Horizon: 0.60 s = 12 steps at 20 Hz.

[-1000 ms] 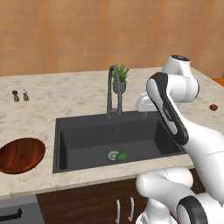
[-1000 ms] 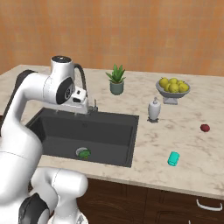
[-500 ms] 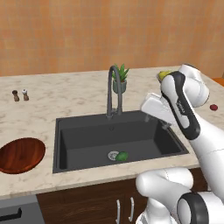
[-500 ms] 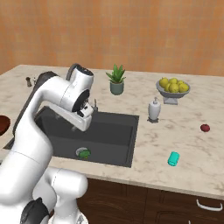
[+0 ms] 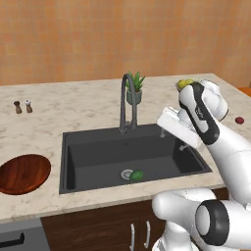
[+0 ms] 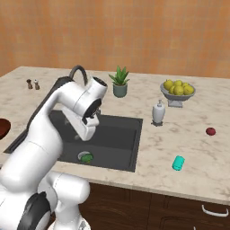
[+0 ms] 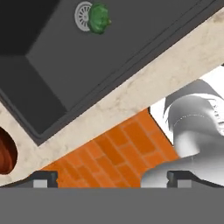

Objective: Pick the broccoli from the sink and place it in the bowl. Then pick the bowl and place it in the microwave. Then close the microwave door and press the start button.

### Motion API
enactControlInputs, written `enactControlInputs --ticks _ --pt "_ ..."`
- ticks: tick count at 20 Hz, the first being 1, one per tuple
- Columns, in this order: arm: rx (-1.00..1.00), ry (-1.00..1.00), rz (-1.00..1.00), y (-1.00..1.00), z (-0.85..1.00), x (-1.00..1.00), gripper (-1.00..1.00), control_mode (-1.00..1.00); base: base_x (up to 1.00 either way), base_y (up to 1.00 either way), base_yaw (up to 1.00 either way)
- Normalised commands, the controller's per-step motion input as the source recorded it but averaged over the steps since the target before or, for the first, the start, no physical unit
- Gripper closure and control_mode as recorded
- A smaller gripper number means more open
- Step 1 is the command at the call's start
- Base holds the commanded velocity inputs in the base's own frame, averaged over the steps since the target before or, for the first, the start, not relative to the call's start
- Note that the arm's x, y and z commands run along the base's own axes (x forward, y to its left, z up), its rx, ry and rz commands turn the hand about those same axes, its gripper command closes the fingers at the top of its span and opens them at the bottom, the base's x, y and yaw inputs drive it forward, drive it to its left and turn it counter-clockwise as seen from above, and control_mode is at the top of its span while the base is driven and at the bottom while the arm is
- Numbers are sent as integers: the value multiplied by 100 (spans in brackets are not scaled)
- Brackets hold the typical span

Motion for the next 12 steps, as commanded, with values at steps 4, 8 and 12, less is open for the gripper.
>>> enactControlInputs --ticks 4,8,12 --pt "32 27 0 -35 -48 81 -100 -100 0 0 0" --pt "7 24 0 -7 -23 81 -100 -100 0 0 0" --pt "0 30 0 0 -26 80 -100 -100 0 0 0"
